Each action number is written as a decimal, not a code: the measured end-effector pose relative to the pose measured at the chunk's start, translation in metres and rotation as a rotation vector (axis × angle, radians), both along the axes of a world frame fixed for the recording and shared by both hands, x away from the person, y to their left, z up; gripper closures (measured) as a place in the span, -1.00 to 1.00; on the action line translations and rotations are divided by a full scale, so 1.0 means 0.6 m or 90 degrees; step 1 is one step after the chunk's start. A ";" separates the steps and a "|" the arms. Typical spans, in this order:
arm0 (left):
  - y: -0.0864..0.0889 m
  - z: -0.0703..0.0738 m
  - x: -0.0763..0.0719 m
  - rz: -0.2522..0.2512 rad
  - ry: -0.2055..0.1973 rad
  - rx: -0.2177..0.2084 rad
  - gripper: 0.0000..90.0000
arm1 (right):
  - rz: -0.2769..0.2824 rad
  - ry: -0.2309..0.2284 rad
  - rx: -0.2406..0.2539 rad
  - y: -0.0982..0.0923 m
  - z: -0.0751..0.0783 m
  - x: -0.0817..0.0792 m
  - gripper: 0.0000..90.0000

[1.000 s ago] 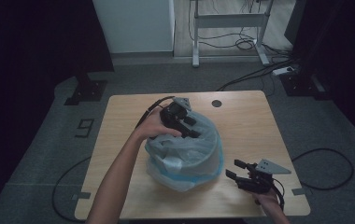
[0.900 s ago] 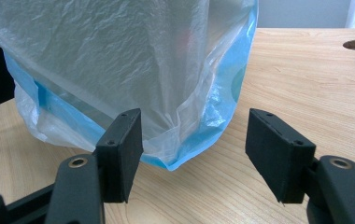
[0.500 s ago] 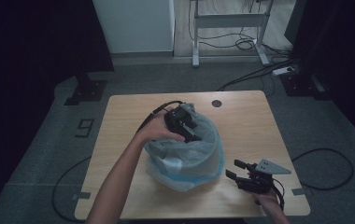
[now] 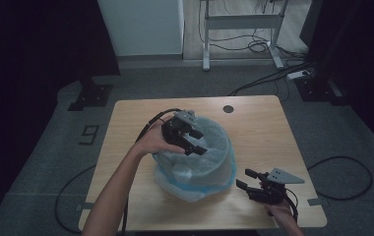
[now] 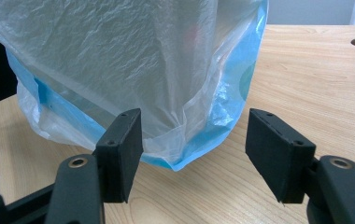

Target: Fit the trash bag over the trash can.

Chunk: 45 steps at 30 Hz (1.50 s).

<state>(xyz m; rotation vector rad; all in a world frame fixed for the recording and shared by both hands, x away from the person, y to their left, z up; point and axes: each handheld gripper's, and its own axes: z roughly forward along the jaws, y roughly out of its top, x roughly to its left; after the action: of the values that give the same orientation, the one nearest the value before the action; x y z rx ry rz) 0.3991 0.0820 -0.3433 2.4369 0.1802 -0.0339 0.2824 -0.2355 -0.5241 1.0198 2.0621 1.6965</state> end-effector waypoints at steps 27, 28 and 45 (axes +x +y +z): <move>0.073 0.018 0.009 0.071 -0.015 -0.017 -0.22 | 0.000 0.005 -0.005 -0.002 -0.002 0.002 -0.20; 0.079 0.020 0.009 0.070 -0.012 -0.032 -0.22 | 0.000 0.006 -0.005 -0.002 -0.002 0.002 -0.20; 0.078 -0.003 0.008 0.080 -0.019 0.045 -0.23 | 0.000 0.006 -0.008 -0.002 -0.003 0.002 -0.20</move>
<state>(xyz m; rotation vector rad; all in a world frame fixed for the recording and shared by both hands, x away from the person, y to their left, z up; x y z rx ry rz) 0.4042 0.1287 -0.3453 2.4894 0.3261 0.0649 0.2835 -0.2367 -0.5261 1.0261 2.0767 1.6789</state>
